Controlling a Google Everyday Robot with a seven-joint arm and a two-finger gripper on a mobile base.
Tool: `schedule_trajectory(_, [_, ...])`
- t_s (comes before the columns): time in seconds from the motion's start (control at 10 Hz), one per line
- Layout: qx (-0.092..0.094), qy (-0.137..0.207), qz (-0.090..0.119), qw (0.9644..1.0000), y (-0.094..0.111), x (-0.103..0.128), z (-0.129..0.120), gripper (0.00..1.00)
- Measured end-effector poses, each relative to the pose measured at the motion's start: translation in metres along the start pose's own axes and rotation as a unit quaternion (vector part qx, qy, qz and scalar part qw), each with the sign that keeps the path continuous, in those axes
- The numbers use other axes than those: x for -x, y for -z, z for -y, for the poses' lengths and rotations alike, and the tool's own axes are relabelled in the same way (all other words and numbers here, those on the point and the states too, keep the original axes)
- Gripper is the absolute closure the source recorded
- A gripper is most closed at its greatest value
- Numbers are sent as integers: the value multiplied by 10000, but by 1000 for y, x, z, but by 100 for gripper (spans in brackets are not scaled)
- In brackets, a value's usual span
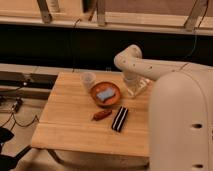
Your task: Push the ceramic bowl across the table
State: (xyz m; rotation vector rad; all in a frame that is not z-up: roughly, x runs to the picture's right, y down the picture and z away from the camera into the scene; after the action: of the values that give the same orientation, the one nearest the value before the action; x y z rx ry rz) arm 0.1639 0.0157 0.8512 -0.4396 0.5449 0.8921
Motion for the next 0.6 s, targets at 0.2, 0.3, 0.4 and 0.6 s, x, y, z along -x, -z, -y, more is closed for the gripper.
schedule_trajectory(0.2, [145,69,-277,9995,-19,3,-14,100])
schedule_trajectory(0.3, [228,73,-423,9988,-29,4,-21,100])
schedule_trajectory(0.4, [287,79,-555,9980,-37,3,-25,100])
schedule_trajectory(0.6, [365,77,-817,9960,-53,0,-30,100])
